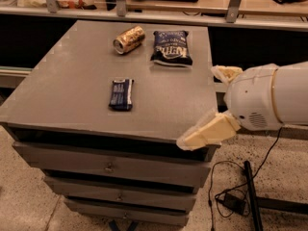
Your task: Pick rxbar blueberry
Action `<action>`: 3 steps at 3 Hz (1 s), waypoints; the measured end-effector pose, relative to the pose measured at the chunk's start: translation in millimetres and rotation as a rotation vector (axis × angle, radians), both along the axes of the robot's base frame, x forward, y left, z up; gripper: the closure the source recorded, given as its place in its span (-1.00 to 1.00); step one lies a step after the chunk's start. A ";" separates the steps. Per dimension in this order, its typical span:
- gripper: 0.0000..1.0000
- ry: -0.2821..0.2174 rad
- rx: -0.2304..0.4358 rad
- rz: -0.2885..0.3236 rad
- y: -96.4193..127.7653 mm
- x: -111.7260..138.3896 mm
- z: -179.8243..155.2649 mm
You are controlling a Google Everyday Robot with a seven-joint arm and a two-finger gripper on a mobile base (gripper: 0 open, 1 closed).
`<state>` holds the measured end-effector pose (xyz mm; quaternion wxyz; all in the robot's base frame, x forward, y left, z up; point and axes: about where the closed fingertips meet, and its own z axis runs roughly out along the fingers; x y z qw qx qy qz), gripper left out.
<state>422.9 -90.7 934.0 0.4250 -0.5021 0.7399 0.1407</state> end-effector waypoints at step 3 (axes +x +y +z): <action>-1.00 -0.070 0.074 -0.113 29.5 15.8 -14.8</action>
Offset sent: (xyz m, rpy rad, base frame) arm 0.0147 0.0081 -0.0016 0.0206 -0.0706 -0.0875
